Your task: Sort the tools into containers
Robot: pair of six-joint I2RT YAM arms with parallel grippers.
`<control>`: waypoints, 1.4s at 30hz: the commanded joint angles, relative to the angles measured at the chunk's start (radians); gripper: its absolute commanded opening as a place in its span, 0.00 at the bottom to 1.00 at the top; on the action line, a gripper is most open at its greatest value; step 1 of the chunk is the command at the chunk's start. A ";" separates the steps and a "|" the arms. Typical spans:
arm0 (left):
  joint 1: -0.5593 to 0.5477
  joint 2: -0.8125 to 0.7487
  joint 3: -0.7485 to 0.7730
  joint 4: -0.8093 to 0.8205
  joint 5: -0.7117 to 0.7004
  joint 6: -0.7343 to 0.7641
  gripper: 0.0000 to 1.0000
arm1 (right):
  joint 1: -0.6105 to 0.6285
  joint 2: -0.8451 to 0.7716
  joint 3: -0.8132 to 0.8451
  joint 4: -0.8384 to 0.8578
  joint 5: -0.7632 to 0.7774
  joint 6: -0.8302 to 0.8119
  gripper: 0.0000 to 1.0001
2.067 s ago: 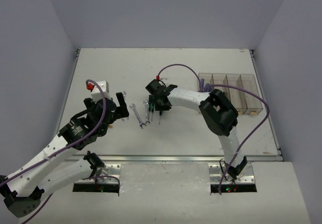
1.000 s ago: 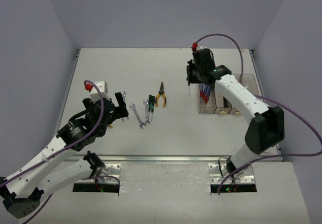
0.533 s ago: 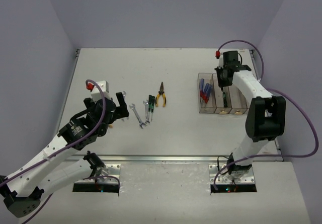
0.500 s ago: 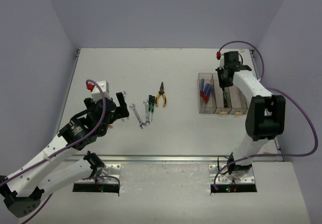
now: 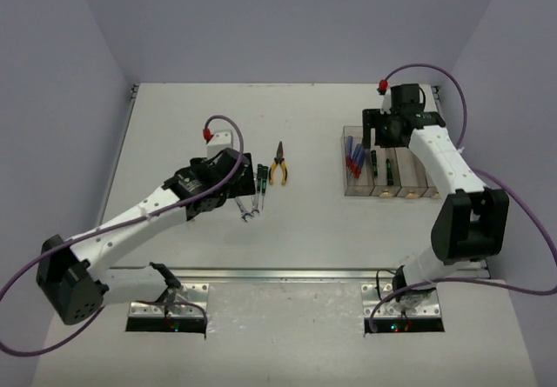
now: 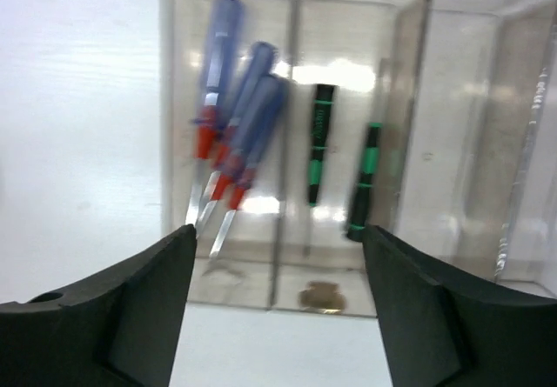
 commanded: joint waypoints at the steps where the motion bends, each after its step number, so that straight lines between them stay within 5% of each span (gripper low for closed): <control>1: 0.051 0.211 0.100 0.185 0.065 0.028 0.94 | 0.153 -0.234 -0.090 0.045 -0.202 0.118 0.83; 5: 0.127 0.430 0.202 0.235 0.078 0.102 0.66 | 0.186 -0.358 -0.216 0.110 -0.359 0.179 0.99; 8: 0.185 0.492 0.221 0.320 0.211 0.166 0.53 | 0.191 -0.417 -0.284 0.140 -0.398 0.193 0.99; 10: 0.209 0.541 0.269 0.327 0.227 0.198 0.32 | 0.191 -0.452 -0.316 0.138 -0.405 0.189 0.99; 11: 0.210 0.573 0.300 0.322 0.235 0.217 0.29 | 0.191 -0.472 -0.332 0.140 -0.406 0.187 0.99; 21: 0.214 0.802 0.422 0.264 0.320 0.226 0.28 | 0.190 -0.546 -0.417 0.142 -0.424 0.160 0.99; 42: 0.214 0.891 0.397 0.282 0.359 0.192 0.23 | 0.191 -0.562 -0.434 0.157 -0.458 0.153 0.99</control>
